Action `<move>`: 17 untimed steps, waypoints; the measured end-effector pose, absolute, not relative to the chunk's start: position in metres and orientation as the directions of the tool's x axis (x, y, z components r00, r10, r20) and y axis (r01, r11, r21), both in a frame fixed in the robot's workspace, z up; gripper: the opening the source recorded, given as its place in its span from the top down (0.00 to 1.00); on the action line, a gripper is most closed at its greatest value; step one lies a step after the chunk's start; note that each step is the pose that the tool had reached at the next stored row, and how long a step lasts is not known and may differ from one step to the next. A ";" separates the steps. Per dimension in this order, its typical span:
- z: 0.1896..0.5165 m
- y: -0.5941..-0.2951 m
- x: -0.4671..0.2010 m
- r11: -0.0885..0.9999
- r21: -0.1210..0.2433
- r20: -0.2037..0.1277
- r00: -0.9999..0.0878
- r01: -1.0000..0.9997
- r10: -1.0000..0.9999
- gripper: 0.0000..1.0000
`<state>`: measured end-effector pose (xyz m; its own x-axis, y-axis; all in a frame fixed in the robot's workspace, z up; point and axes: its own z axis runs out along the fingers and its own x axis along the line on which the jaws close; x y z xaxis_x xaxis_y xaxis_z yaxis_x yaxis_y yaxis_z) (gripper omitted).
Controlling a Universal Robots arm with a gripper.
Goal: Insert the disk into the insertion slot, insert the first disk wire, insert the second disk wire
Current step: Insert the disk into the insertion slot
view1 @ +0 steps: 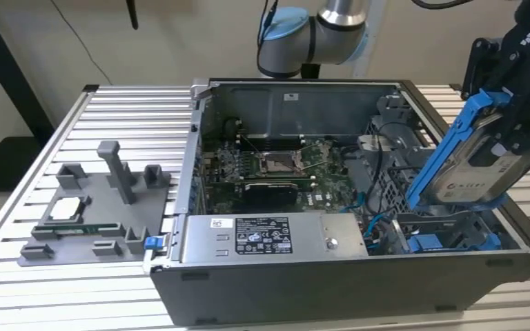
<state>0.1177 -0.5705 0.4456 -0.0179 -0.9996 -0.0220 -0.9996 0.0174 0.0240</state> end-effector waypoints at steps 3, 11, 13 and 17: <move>0.440 -0.572 0.118 0.017 0.023 -0.023 -0.018 -1.000 -1.000 1.00; 0.425 -0.576 0.118 0.017 0.023 -0.026 -0.018 -1.000 -1.000 1.00; 0.422 -0.576 0.119 0.017 0.023 -0.026 -0.018 -1.000 -0.999 1.00; 0.415 -0.577 0.120 0.017 0.023 -0.028 -0.018 -1.000 -0.999 1.00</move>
